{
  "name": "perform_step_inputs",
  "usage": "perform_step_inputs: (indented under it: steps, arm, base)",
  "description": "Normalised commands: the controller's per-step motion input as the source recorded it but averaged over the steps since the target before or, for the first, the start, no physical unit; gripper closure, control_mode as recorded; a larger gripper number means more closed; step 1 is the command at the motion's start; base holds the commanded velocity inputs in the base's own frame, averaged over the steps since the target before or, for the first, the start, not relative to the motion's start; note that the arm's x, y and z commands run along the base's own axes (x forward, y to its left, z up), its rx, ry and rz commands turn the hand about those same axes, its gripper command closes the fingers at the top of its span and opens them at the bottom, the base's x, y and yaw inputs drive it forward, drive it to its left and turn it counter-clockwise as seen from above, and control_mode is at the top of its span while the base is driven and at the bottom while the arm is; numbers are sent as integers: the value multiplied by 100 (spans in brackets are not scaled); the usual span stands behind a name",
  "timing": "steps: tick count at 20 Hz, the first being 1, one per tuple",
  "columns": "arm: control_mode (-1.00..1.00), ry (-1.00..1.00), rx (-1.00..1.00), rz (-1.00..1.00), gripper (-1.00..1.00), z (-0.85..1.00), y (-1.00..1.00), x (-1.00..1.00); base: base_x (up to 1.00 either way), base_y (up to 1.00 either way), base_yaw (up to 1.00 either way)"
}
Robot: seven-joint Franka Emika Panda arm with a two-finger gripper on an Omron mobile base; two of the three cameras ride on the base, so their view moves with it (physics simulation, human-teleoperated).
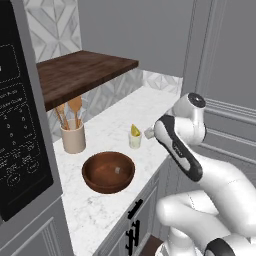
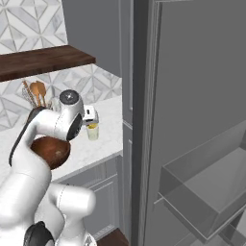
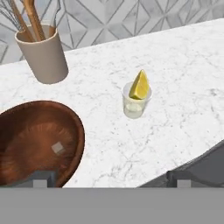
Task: Grab a lemon wedge from the fridge and one ice cube from the ice bowl, and put them in the glass of lemonade.
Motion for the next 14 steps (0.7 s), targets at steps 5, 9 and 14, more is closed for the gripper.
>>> perform_step_inputs:
  steps: [5, 9, 14]
  arm:
    - [-100, -4, 11, 0, -100, 62, -37, -100]
    - [-100, -1, 10, 0, -100, 52, -18, -97]
    - [-100, 0, 2, 0, -100, 53, -2, -85]
  base:
    - [0, 0, 0]
    - [0, 0, 0]
    - [0, 0, 0]
